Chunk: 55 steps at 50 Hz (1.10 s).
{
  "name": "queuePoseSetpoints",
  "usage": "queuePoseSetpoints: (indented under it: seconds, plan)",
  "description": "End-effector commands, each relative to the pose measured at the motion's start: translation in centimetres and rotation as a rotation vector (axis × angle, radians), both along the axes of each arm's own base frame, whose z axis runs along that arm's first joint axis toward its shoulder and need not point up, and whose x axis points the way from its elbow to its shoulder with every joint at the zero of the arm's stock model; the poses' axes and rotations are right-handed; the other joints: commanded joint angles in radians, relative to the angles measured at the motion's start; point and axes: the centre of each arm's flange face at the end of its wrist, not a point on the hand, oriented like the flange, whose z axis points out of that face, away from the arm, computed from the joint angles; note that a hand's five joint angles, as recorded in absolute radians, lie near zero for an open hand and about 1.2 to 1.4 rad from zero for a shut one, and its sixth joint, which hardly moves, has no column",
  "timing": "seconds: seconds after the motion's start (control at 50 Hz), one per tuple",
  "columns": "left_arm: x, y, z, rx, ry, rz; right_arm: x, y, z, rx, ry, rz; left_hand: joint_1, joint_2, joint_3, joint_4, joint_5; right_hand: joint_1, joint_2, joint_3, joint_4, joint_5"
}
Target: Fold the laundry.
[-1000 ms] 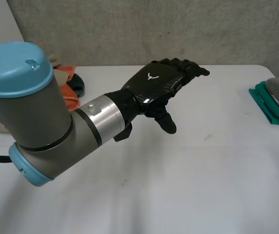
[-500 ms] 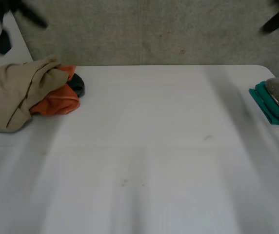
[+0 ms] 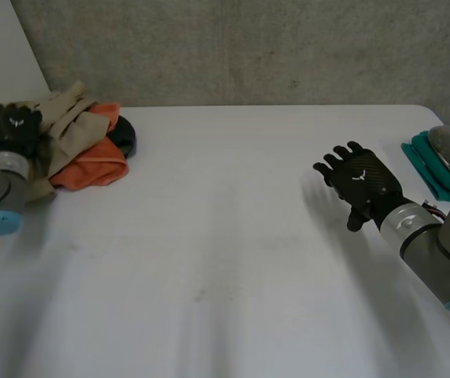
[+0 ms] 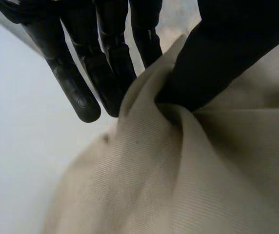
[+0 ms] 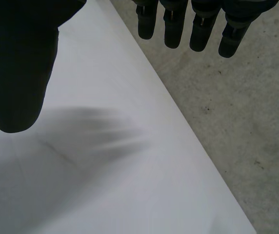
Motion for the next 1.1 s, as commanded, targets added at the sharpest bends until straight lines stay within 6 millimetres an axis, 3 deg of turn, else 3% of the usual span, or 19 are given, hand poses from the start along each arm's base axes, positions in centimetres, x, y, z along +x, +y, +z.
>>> queuePoseSetpoints:
  seconds: [0.02, 0.04, 0.1, 0.12, 0.18, 0.2, 0.34, 0.36, 0.44, 0.5, 0.52, 0.56, 0.58, 0.64, 0.7, 0.78, 0.88, 0.96, 1.1]
  plan:
    - [-5.5, 4.6, 10.7, -0.228, 0.083, -0.114, -0.7, -0.6, 0.4, -0.012, -0.007, -0.027, 0.364, 0.215, 0.220, 0.208, 0.233, -0.049, -0.036, -0.036, -0.037, -0.042]
    - [-6.6, 6.1, 13.0, -0.276, 0.126, -0.152, -0.7, -0.6, 0.4, -0.011, -0.008, -0.027, 0.364, 0.215, 0.220, 0.208, 0.233, -0.049, -0.036, -0.036, -0.037, -0.042]
    - [-8.5, 8.9, 16.5, -0.334, 0.207, -0.232, -0.8, -0.6, 0.6, -0.012, -0.012, -0.031, 0.364, 0.215, 0.220, 0.208, 0.233, -0.049, -0.036, -0.036, -0.037, -0.042]
    - [-10.0, 11.1, 18.3, -0.349, 0.267, -0.296, -0.8, -0.6, 0.6, -0.012, -0.012, -0.031, 0.364, 0.215, 0.220, 0.208, 0.233, -0.049, -0.036, -0.036, -0.037, -0.042]
    - [-11.8, 14.4, 20.2, -0.348, 0.351, -0.388, -0.9, -0.6, 1.4, -0.030, -0.020, -0.043, 0.364, 0.215, 0.220, 0.208, 0.233, -0.049, -0.036, -0.036, -0.037, -0.042]
    - [-13.0, 16.5, 20.5, -0.323, 0.397, -0.449, -1.0, -0.7, 1.6, -0.038, -0.021, -0.049, 0.364, 0.215, 0.220, 0.208, 0.233, -0.049, -0.036, -0.036, -0.037, -0.042]
    - [-17.6, 24.8, 17.5, -0.114, 0.443, -0.712, -2.1, -1.3, 3.8, -0.092, -0.042, -0.146, 0.364, 0.215, 0.220, 0.208, 0.233, -0.049, -0.036, -0.036, -0.037, -0.042]
    - [-18.7, 26.9, 16.1, -0.053, 0.431, -0.772, -2.2, -1.4, 4.0, -0.093, -0.049, -0.155, 0.364, 0.215, 0.220, 0.208, 0.233, -0.049, -0.036, -0.036, -0.037, -0.042]
    - [-20.4, 31.1, 11.8, 0.115, 0.394, -0.858, -2.8, -1.8, 4.5, -0.081, -0.101, -0.182, 0.364, 0.215, 0.220, 0.208, 0.233, -0.049, -0.036, -0.036, -0.037, -0.042]
    - [-20.4, 31.8, 9.1, 0.216, 0.364, -0.842, -2.9, -1.9, 4.6, -0.064, -0.138, -0.183, 0.364, 0.215, 0.220, 0.208, 0.233, -0.049, -0.036, -0.036, -0.037, -0.042]
    - [-20.5, 31.9, 6.3, 0.308, 0.333, -0.814, -2.9, -1.9, 4.6, -0.062, -0.142, -0.184, 0.364, 0.215, 0.220, 0.208, 0.233, -0.049, -0.036, -0.036, -0.037, -0.042]
    - [-20.5, 32.0, 3.9, 0.394, 0.293, -0.782, -2.9, -1.9, 4.7, -0.058, -0.151, -0.183, 0.364, 0.215, 0.220, 0.208, 0.233, -0.049, -0.036, -0.036, -0.037, -0.042]
    - [-20.3, 32.0, 2.2, 0.461, 0.253, -0.742, -2.9, -1.9, 4.7, -0.059, -0.151, -0.182, 0.204, 0.056, 0.061, 0.049, 0.074, -0.049, -0.036, -0.036, -0.037, -0.042]
    - [-19.9, 32.5, 1.1, 0.526, 0.190, -0.698, -2.7, -1.7, 4.7, -0.049, -0.147, -0.176, -0.591, -0.739, -0.734, -0.746, -0.721, -0.049, -0.036, -0.036, -0.037, -0.042]
    - [-19.8, 32.9, 1.9, 0.539, 0.148, -0.676, -2.7, -1.6, 4.8, -0.023, -0.137, -0.174, -0.751, -0.900, -0.895, -0.907, -0.882, -0.049, -0.036, -0.036, -0.037, -0.042]
    - [-18.9, 33.5, 7.3, 0.397, 0.204, -0.670, -2.5, -0.9, 4.7, 0.052, -0.117, -0.164, -0.798, -0.947, -0.942, -0.954, -0.929, -0.049, -0.036, -0.036, -0.037, -0.042]
    - [-17.3, 34.2, 10.2, 0.321, 0.258, -0.623, -0.8, 1.4, 4.4, 0.188, -0.101, -0.079, -0.796, -0.944, -0.939, -0.951, -0.926, -0.049, -0.036, -0.036, -0.037, -0.042]
    - [-15.9, 35.0, 10.1, 0.351, 0.285, -0.549, 1.2, 4.4, 4.0, 0.310, -0.078, 0.038, -0.775, -0.923, -0.919, -0.931, -0.905, -0.049, -0.036, -0.036, -0.037, -0.042]
    - [-14.0, 37.1, 7.1, 0.573, 0.325, -0.442, 3.0, 5.2, 2.7, 0.305, -0.060, 0.121, -0.775, -0.923, -0.919, -0.931, -0.905, -0.027, -0.014, -0.014, -0.015, -0.020]
